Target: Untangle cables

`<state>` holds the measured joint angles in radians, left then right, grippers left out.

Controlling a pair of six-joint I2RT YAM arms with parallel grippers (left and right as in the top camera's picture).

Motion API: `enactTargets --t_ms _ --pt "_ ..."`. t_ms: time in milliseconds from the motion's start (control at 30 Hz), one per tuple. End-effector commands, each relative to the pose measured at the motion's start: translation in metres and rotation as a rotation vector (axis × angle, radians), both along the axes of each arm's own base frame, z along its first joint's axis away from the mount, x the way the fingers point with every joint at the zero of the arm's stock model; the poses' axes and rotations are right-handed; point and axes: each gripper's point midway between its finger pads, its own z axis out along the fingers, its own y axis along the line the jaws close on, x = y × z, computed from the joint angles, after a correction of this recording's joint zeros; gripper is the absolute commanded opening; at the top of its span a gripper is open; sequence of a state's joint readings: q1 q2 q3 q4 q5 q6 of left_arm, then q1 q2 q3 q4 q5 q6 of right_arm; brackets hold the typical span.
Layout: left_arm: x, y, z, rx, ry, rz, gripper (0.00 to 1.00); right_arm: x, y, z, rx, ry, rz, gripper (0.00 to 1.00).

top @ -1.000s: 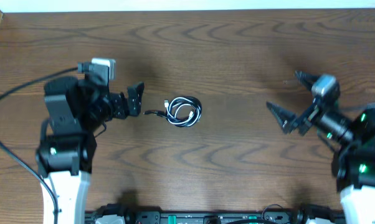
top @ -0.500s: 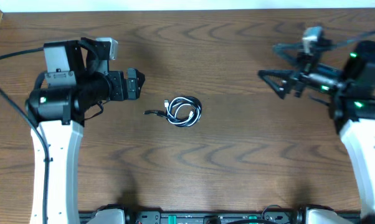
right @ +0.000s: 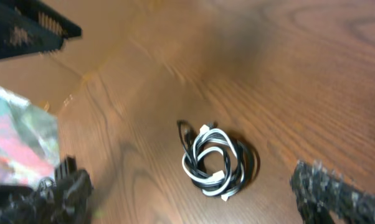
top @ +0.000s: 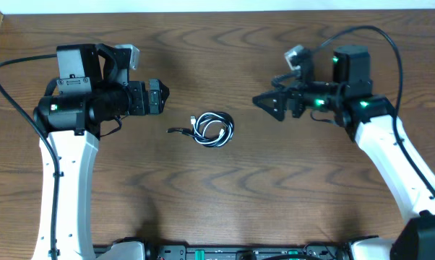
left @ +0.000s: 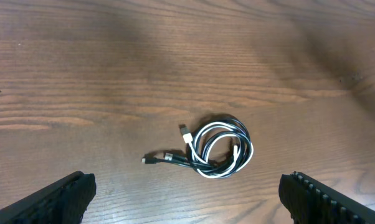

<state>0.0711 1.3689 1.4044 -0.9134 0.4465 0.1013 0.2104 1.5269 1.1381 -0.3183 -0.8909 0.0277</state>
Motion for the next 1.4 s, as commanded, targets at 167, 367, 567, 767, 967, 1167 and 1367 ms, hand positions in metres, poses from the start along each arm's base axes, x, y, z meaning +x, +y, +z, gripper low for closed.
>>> enactTargets --t_ms 167,367,567,767,967,1167,1367 --pt "0.003 0.0 0.006 -0.005 -0.014 0.007 0.99 0.02 0.05 -0.025 -0.142 0.037 0.083 0.99" --pt "0.002 0.0 0.002 -0.039 0.018 0.051 0.99 0.023 0.064 -0.061 -0.23 0.044 0.133 0.99" --pt "-0.001 0.004 -0.024 -0.11 0.141 0.2 0.99 0.009 0.077 -0.052 -0.115 0.115 0.201 0.99" --pt "-0.006 0.012 -0.054 -0.011 0.222 0.329 0.99 0.03 0.059 -0.074 -0.23 0.198 0.001 0.99" --pt "-0.003 0.007 -0.062 0.069 0.221 0.323 0.98 0.039 0.044 -0.11 -0.326 0.352 -0.2 0.63" --pt "0.008 0.007 -0.057 0.059 0.175 0.325 0.98 0.028 0.065 -0.133 -0.357 0.388 -0.169 0.34" --pt "0.01 0.007 -0.056 0.057 0.165 0.326 0.98 0.016 0.082 -0.162 -0.41 0.441 -0.172 0.28"
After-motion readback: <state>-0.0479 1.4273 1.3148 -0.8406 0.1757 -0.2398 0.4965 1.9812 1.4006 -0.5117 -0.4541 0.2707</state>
